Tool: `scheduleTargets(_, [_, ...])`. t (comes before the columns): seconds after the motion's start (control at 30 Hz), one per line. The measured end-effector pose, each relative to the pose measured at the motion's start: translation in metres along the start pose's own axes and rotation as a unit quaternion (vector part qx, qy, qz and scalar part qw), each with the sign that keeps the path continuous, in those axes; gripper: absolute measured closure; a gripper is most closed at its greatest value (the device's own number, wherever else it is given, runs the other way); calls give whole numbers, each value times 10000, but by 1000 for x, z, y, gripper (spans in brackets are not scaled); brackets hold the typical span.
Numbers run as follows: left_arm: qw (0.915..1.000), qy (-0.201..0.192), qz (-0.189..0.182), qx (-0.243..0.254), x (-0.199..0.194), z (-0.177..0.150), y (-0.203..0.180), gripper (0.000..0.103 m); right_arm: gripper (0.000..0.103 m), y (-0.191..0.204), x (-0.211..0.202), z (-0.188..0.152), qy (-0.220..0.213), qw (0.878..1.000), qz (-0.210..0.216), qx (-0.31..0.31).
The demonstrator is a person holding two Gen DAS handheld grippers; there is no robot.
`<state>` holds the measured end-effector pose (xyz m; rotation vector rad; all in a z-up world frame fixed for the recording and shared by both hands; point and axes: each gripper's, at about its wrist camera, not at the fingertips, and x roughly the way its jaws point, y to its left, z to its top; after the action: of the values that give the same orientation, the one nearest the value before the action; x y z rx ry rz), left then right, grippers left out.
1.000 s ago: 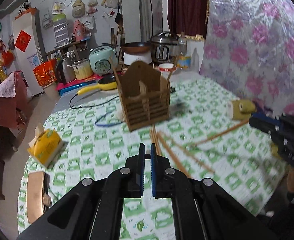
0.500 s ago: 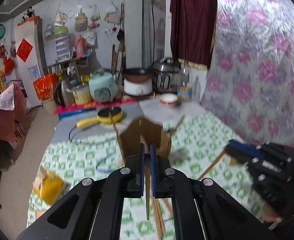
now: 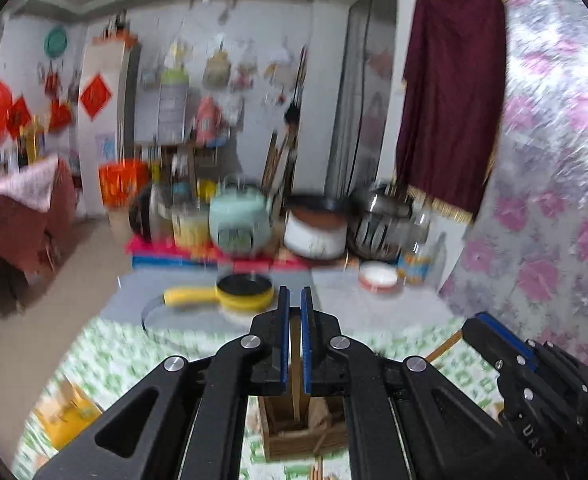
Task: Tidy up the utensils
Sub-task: 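Lift both held chopsticks and carry them above the wooden holder, then open both tools to drop the chopsticks into the holder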
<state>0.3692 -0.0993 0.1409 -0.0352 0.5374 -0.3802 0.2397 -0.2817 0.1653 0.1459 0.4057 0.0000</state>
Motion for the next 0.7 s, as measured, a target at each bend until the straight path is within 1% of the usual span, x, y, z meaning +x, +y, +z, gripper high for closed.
scheduleTargets(0.07, [9997,230,-29,-46,15,-11,9,97,96,-5,19,-13,274,9996,-30,43])
scheduleTargets(0.1, [9995,303,-30,-11,20,-17,10,97,95,-7,22,-16,338,9994,2,56])
scheduleTargets(0.13, [9995,329,-18,7,21,-21,13,91,93,-10,25,-19,397,9991,96,77])
scheduleTargets(0.17, [9993,363,-11,38,20,-23,14,82,92,-12,24,-19,389,9991,141,125])
scheduleTargets(0.2, [9994,353,4,38,18,-25,16,55,92,-13,23,-20,366,9991,124,143])
scheduleTargets(0.23, [9996,272,95,27,13,-27,18,38,92,-14,21,-19,345,9992,114,140])
scheduleTargets(0.3, [9995,151,256,102,7,-28,16,36,92,-16,14,-17,305,9993,139,138])
scheduleTargets(0.37, [9993,188,273,142,0,-30,15,33,90,-15,3,-17,239,9996,120,96])
scheduleTargets(0.43, [9993,173,298,112,-9,-31,18,25,88,-15,-9,-18,191,9997,120,86])
scheduleTargets(0.57, [9988,74,455,179,-33,-39,17,18,83,-12,-34,-20,120,9999,107,51])
scheduleTargets(0.63, [9986,26,504,180,-47,-43,17,13,80,-12,-48,-22,95,9999,100,25])
scheduleTargets(0.7, [9983,-42,556,174,-62,-49,18,10,77,-11,-61,-24,72,9999,105,25])
